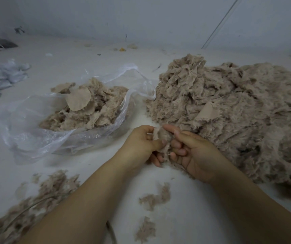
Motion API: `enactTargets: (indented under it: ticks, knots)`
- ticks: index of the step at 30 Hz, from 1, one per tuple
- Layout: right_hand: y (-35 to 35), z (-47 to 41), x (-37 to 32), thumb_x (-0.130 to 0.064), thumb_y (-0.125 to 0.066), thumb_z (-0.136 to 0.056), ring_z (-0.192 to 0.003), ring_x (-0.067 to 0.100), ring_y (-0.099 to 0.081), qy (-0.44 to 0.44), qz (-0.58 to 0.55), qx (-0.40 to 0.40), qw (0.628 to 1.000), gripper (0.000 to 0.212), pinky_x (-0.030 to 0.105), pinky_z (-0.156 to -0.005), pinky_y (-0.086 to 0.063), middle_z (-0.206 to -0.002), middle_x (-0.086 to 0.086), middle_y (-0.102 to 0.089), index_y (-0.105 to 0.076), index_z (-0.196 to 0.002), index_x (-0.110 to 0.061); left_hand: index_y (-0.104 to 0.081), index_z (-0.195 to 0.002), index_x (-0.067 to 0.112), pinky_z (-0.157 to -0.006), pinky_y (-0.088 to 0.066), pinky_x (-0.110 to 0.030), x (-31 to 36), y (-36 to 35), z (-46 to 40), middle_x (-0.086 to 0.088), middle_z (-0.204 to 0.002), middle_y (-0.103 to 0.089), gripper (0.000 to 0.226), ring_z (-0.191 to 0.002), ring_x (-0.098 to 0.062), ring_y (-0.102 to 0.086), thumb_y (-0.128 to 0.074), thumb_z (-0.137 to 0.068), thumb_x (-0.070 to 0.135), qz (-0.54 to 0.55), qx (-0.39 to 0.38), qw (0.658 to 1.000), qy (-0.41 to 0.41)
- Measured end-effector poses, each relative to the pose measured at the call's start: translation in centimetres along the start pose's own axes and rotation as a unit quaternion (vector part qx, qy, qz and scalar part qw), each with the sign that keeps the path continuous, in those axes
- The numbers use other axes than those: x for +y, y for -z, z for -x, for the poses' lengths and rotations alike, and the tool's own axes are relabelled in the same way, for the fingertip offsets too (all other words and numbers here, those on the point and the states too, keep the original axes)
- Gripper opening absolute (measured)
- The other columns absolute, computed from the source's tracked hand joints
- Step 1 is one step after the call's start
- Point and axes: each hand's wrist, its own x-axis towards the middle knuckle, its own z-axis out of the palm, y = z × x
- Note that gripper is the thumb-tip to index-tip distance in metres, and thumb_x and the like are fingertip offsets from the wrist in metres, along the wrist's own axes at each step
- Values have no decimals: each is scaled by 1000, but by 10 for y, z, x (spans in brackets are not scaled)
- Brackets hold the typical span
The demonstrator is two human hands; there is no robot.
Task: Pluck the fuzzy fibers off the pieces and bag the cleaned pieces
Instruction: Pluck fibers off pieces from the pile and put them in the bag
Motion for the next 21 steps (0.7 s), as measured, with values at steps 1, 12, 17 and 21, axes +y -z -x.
enactTargets:
  ticks: [1,12,17,21]
  knots:
    - [0,0,0,-28,-60,-82,-47,3,-39,-3,-1,-7,1000,42,20,-52,-51,-61,-4,-45,-65,-122,-16,-57,-100,4,-42,-50,-29,0,0,0,-19,-75,-69,12,-47,-24,-58,-65,-91,5,4,-15,1000,1]
    - [1,-3,-5,-36,-50,-96,-41,5,-34,-62,-77,23,995,26,22,-48,-51,-60,-1,-44,-51,-79,-16,-67,-74,10,-36,-37,-22,-4,-1,-1,-17,-62,-61,24,-42,-22,-49,-56,-95,4,93,30,994,-55]
    - [-1,-4,-4,-31,-57,-91,-39,4,-32,-47,-88,50,994,22,21,-45,-49,-56,-3,-42,-54,-78,-14,-73,-79,14,-40,-43,-24,-1,0,0,-12,-62,-65,26,-44,-22,-54,-55,-95,5,106,1,990,-96]
    - [-2,-2,-3,-23,-68,-76,-39,2,-32,-27,-53,36,998,16,19,-47,-49,-56,-4,-40,-59,-84,-12,-75,-88,15,-41,-40,-23,-4,-3,3,-14,-78,-73,24,-44,-21,-52,-53,-98,11,51,-15,995,-87]
